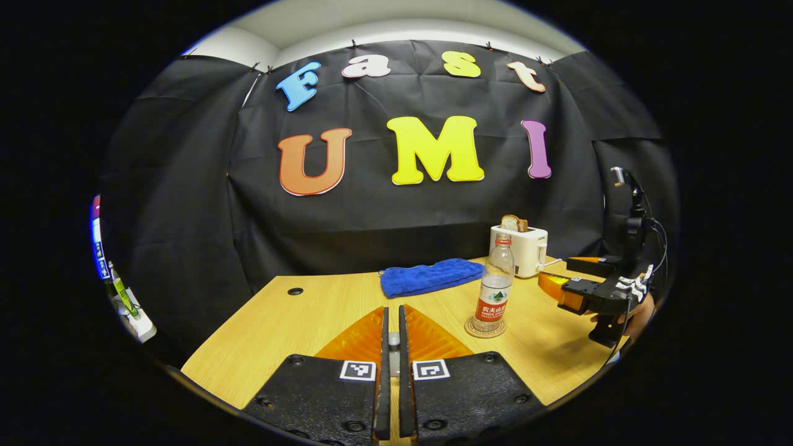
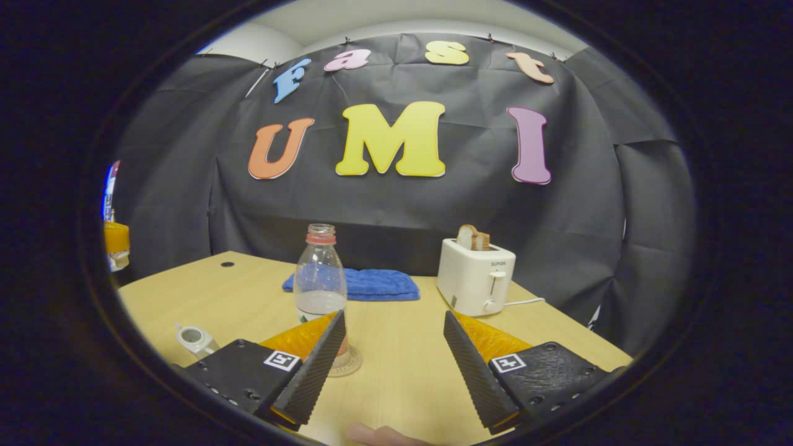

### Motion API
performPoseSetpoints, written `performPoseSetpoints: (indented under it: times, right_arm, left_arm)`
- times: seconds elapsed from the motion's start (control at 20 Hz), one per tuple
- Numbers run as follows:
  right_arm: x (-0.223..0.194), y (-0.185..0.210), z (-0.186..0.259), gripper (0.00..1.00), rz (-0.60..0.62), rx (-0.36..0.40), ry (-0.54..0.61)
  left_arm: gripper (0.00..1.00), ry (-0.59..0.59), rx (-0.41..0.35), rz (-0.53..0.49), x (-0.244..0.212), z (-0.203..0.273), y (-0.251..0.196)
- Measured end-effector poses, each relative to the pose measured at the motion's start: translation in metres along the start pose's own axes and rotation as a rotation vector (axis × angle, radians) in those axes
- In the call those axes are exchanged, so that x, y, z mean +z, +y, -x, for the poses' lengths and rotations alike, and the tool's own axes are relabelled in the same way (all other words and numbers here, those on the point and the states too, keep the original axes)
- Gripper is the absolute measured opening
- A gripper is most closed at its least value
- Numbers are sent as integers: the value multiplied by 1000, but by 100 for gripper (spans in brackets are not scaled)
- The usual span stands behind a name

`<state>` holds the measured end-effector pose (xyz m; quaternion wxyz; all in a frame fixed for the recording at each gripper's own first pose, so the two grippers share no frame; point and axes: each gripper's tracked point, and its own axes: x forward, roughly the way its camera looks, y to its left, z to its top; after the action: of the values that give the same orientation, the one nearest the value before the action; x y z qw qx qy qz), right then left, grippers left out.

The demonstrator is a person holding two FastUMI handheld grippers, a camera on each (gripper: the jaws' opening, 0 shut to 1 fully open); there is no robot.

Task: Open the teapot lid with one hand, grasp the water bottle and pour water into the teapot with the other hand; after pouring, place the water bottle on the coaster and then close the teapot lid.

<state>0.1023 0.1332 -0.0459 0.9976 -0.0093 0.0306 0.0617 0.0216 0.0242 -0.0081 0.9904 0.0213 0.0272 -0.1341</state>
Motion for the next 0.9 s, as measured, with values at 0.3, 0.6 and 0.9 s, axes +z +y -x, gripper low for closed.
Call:
performPoseSetpoints:
  times: [0.3,0.6,0.9]
  right_arm:
    - [12,-44,39,98,53,-60,-48]
    - [26,-59,78,95,94,-70,-137]
    - [43,-71,96,95,84,-62,-198]
  left_arm:
    - [7,40,-1,13,-23,-23,-17]
    - [8,71,-63,82,-49,-46,-42]
    - [8,139,-83,162,-88,-71,-48]
